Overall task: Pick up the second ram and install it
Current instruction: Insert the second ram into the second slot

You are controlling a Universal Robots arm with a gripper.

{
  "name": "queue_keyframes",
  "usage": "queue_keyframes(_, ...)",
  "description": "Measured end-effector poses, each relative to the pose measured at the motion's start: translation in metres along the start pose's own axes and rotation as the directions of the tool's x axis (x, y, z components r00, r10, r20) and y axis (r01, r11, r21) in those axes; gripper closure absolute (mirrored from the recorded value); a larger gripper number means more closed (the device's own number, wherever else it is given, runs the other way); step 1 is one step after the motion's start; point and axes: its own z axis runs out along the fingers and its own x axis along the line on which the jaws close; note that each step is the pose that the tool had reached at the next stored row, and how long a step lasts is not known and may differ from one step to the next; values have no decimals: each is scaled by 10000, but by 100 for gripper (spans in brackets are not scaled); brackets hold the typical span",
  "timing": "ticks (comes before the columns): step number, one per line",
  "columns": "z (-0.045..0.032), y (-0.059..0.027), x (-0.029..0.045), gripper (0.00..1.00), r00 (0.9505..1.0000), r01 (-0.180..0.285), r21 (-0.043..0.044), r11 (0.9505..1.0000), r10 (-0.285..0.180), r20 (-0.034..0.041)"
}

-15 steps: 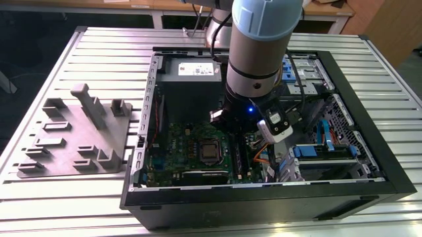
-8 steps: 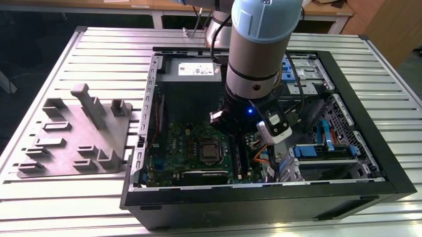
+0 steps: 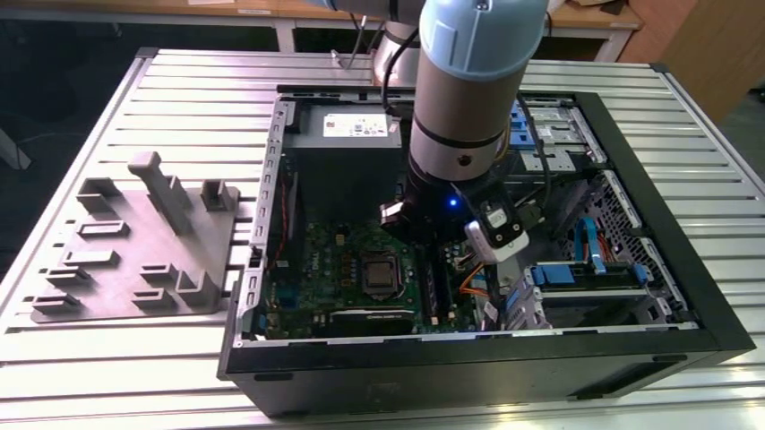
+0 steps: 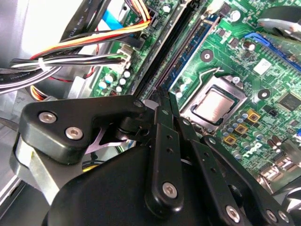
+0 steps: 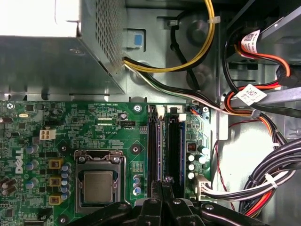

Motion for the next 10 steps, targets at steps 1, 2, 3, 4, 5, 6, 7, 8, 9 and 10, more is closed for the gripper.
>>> queue_keyframes(1,8,0,0,89,10000,0,0,10000,0,0)
queue_keyframes(2,12,-1,0,89,10000,0,3,10000,0,-1)
queue_keyframes(3,12,-1,0,89,10000,0,2,10000,0,-1)
queue_keyframes(4,12,-1,0,89,10000,0,4,10000,0,-1)
queue_keyframes(5,12,-1,1,89,10000,0,4,10000,0,-2)
queue_keyframes(6,12,-1,0,89,10000,0,4,10000,0,-1)
queue_keyframes(7,13,-1,0,89,10000,0,3,10000,0,0)
queue_keyframes(8,14,-1,0,89,10000,0,2,10000,0,-1)
queue_keyframes(9,14,-1,1,89,10000,0,2,10000,0,-1)
queue_keyframes(10,14,-1,0,89,10000,0,2,10000,0,-1)
